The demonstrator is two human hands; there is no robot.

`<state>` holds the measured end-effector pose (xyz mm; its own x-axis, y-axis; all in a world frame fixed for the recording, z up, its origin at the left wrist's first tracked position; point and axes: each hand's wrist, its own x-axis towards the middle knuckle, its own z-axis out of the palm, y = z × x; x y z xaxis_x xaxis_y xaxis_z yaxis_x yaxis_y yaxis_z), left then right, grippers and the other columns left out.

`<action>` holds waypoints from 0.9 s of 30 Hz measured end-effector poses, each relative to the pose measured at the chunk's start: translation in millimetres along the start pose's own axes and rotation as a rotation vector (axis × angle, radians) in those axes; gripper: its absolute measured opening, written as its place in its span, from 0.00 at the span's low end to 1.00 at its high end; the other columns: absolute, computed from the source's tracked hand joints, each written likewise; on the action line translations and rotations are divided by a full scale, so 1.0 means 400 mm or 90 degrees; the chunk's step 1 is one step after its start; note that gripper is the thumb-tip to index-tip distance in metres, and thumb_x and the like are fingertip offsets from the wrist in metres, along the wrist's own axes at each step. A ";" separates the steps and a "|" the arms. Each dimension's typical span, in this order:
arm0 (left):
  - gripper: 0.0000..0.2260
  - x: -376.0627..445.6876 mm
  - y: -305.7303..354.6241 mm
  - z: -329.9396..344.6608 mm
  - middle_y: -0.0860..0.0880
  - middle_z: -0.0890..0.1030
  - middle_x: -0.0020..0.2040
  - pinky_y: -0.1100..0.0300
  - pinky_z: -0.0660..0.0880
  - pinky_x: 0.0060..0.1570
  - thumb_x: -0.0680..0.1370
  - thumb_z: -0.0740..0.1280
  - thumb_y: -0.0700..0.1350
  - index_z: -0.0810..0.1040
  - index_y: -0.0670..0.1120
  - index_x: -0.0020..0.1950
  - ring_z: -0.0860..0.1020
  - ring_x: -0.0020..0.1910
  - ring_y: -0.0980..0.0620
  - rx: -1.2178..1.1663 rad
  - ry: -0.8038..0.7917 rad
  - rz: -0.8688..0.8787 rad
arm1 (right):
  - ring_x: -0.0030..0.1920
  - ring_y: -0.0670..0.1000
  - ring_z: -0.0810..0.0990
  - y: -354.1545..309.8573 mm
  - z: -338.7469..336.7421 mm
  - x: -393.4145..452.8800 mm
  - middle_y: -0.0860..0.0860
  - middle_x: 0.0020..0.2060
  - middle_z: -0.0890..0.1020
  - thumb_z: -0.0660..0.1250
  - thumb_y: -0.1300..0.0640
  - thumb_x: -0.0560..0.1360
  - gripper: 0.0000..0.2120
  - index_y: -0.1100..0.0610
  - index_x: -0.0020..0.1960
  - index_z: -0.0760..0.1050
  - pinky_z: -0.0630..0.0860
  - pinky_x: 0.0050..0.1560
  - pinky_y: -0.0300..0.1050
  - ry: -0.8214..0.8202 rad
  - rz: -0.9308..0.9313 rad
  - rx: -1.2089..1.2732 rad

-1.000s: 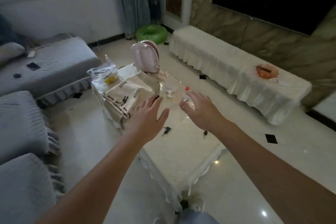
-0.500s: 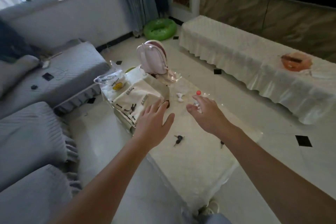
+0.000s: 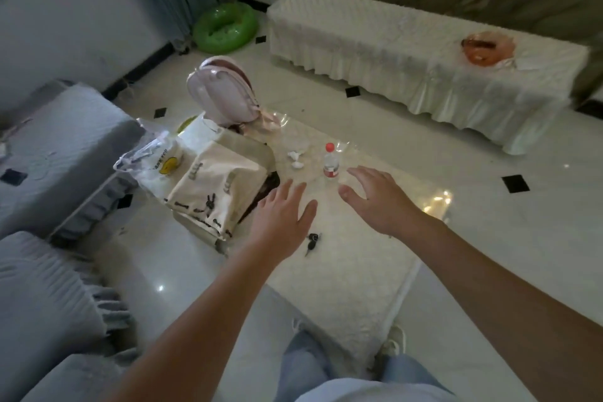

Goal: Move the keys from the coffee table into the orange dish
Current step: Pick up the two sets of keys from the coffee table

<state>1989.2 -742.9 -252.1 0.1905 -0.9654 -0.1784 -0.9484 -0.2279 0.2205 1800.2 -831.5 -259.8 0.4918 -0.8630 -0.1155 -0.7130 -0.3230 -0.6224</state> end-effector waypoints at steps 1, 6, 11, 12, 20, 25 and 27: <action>0.29 0.014 -0.007 0.006 0.47 0.59 0.78 0.46 0.56 0.73 0.79 0.46 0.65 0.57 0.53 0.76 0.58 0.76 0.45 -0.002 -0.009 0.014 | 0.72 0.55 0.60 0.002 0.006 0.006 0.52 0.73 0.67 0.53 0.38 0.77 0.29 0.52 0.72 0.63 0.60 0.69 0.54 0.005 0.010 -0.010; 0.27 0.096 -0.069 0.018 0.47 0.60 0.78 0.44 0.57 0.74 0.80 0.48 0.62 0.58 0.52 0.76 0.58 0.76 0.45 -0.020 -0.042 0.089 | 0.74 0.55 0.58 -0.006 0.045 0.034 0.53 0.74 0.64 0.53 0.37 0.77 0.31 0.53 0.74 0.61 0.59 0.71 0.55 0.020 0.115 -0.030; 0.25 0.165 -0.138 0.067 0.47 0.61 0.77 0.47 0.61 0.70 0.81 0.49 0.61 0.60 0.51 0.75 0.62 0.74 0.45 -0.036 -0.067 0.143 | 0.74 0.54 0.57 -0.007 0.101 0.066 0.53 0.75 0.63 0.54 0.38 0.78 0.30 0.54 0.74 0.61 0.58 0.71 0.56 0.016 0.187 -0.038; 0.25 0.178 -0.151 0.084 0.47 0.61 0.77 0.47 0.62 0.70 0.81 0.49 0.61 0.60 0.51 0.75 0.63 0.74 0.45 -0.039 -0.073 0.152 | 0.74 0.54 0.57 0.000 0.113 0.073 0.53 0.75 0.63 0.54 0.39 0.78 0.30 0.54 0.74 0.61 0.58 0.71 0.56 0.014 0.198 -0.036; 0.28 0.244 -0.239 0.289 0.47 0.62 0.77 0.46 0.62 0.70 0.78 0.45 0.64 0.60 0.52 0.75 0.63 0.74 0.45 -0.054 -0.134 0.154 | 0.70 0.53 0.63 0.105 0.265 0.142 0.52 0.70 0.70 0.55 0.41 0.78 0.28 0.54 0.72 0.65 0.62 0.69 0.50 0.049 0.204 0.009; 0.27 0.266 -0.287 0.459 0.46 0.64 0.76 0.46 0.64 0.69 0.79 0.46 0.63 0.61 0.51 0.74 0.65 0.72 0.44 -0.084 -0.159 0.110 | 0.69 0.51 0.65 0.233 0.438 0.170 0.51 0.67 0.73 0.57 0.43 0.78 0.24 0.54 0.69 0.68 0.60 0.65 0.44 0.036 0.210 0.036; 0.26 0.271 -0.295 0.539 0.47 0.66 0.74 0.47 0.66 0.67 0.80 0.49 0.61 0.63 0.50 0.74 0.67 0.71 0.45 -0.100 -0.176 0.076 | 0.68 0.50 0.66 0.284 0.510 0.173 0.50 0.66 0.74 0.56 0.43 0.78 0.23 0.53 0.69 0.69 0.62 0.64 0.44 0.033 0.217 0.052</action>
<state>2067.1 -793.3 -504.1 -0.0160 -0.9200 -0.3915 -0.9050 -0.1532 0.3969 1855.3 -848.7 -496.5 0.2048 -0.9349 -0.2898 -0.7883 0.0180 -0.6150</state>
